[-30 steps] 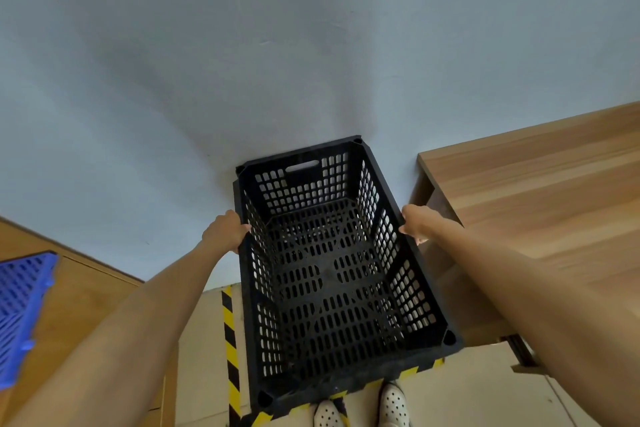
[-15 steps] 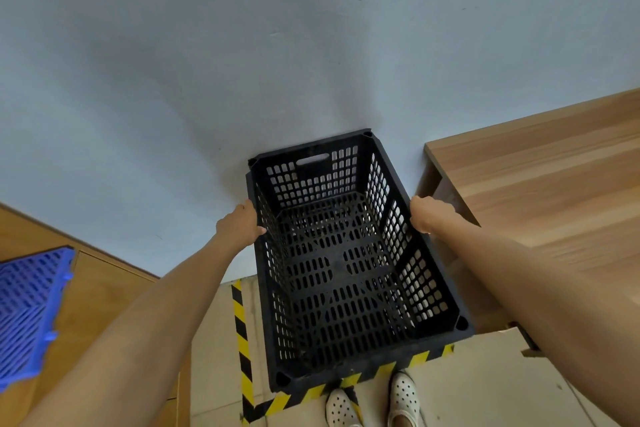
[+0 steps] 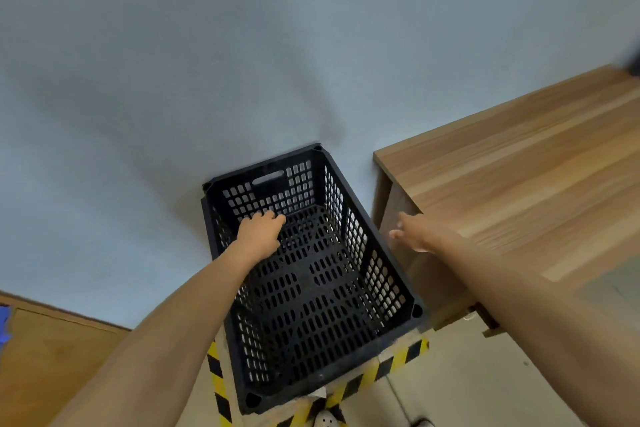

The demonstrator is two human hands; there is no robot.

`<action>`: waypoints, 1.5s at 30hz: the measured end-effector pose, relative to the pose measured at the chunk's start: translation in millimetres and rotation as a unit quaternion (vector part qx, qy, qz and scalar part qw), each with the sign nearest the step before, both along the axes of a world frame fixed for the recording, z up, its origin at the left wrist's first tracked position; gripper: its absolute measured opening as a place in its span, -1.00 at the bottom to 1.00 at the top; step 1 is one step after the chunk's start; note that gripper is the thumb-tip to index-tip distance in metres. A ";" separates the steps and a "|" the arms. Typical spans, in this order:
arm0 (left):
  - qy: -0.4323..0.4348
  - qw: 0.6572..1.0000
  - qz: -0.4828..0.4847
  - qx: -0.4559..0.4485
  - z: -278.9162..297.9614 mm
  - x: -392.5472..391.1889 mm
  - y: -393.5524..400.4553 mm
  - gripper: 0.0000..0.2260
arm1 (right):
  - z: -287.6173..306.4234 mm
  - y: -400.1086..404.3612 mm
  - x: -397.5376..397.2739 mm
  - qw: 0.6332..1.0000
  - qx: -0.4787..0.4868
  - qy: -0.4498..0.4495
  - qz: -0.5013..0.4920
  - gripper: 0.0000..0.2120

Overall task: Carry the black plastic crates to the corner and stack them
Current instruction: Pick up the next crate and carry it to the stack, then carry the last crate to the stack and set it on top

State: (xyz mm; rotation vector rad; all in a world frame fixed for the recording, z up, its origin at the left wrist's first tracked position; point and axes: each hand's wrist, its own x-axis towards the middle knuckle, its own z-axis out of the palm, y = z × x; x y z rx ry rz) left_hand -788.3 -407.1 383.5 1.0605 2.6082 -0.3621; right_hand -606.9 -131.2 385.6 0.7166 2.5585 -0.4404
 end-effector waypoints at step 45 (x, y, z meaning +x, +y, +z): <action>-0.079 0.649 -0.757 0.017 49.5 809.9 638.4 -0.64 | 34.0 158.3 864.7 0.716 -0.076 -0.076 -0.690 -0.71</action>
